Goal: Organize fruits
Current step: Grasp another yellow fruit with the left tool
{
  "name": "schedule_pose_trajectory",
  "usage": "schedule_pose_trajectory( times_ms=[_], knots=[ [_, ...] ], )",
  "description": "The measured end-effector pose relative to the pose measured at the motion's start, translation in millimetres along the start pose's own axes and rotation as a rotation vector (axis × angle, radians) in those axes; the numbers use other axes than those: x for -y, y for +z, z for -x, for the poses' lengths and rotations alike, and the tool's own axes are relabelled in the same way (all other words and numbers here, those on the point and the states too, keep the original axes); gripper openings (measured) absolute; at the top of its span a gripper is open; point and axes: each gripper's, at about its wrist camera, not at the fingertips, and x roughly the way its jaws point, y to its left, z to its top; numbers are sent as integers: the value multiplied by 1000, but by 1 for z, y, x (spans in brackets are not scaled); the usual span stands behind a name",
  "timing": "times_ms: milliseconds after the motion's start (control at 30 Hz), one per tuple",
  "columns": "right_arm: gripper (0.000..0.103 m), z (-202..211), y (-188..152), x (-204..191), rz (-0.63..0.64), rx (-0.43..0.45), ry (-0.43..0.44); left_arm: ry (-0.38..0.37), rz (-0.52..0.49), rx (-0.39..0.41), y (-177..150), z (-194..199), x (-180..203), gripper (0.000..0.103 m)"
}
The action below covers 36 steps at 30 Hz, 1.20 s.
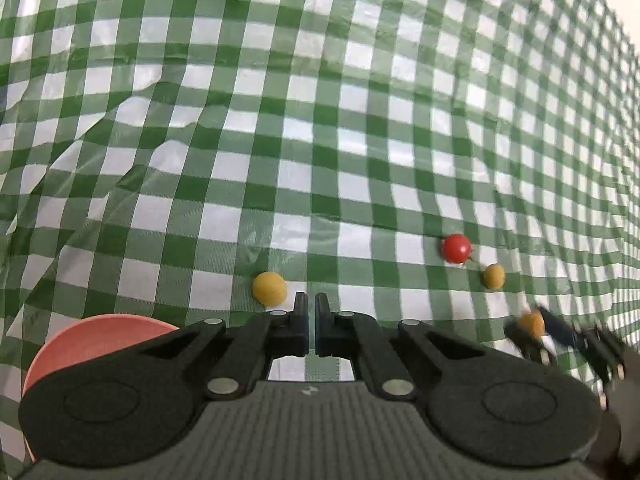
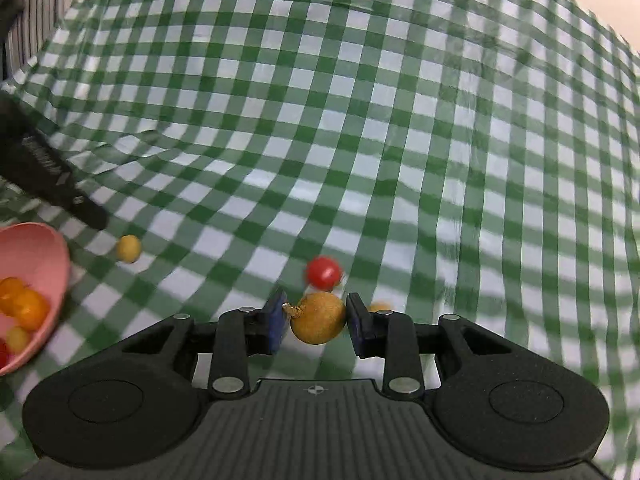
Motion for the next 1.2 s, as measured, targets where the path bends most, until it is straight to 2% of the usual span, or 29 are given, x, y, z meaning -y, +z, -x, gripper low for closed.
schedule_pose_trajectory(
  times_ms=[67,167,267,300,333,367,400,433,500,567,600,633,733,900,1033,1200],
  knots=[
    [34,1,-10,-3,-54,-14,-16,4,12,-25,6,-17,4,3],
    [34,-3,-24,3,-213,-58,-12,46,3,-49,17,-39,7,6],
    [34,-6,-33,8,-320,-80,0,81,-8,-96,22,-59,8,19],
    [34,-4,-37,6,-332,-81,3,80,-6,-80,23,-59,9,28],
    [34,-5,-39,4,-334,-82,6,85,-4,-67,24,-59,12,48],
    [34,-5,-39,3,-326,-81,9,99,8,-68,26,-59,13,60],
    [34,-6,-39,3,-319,-81,13,111,27,-76,27,-61,14,77],
    [34,-6,-39,3,-315,-81,16,113,45,-82,26,-64,12,80],
    [34,-3,-40,5,-320,-76,19,112,64,-94,25,-69,9,79],
    [34,-2,-38,6,-323,-68,26,109,90,-111,23,-74,2,71],
    [34,-1,-38,6,-318,-61,28,100,109,-122,24,-76,-2,53],
    [34,0,-38,6,-314,-57,29,85,131,-135,24,-78,-9,25],
    [34,2,-36,6,-302,-56,34,61,174,-136,24,-74,-19,27],
    [34,10,-29,5,-309,-40,37,24,182,-113,20,-48,-12,27],
    [34,36,-20,-4,-325,-12,63,-30,160,-65,3,1,-2,27],
    [34,82,-16,-38,-310,-1,138,-26,108,-41,-45,69,1,27]
  ],
)
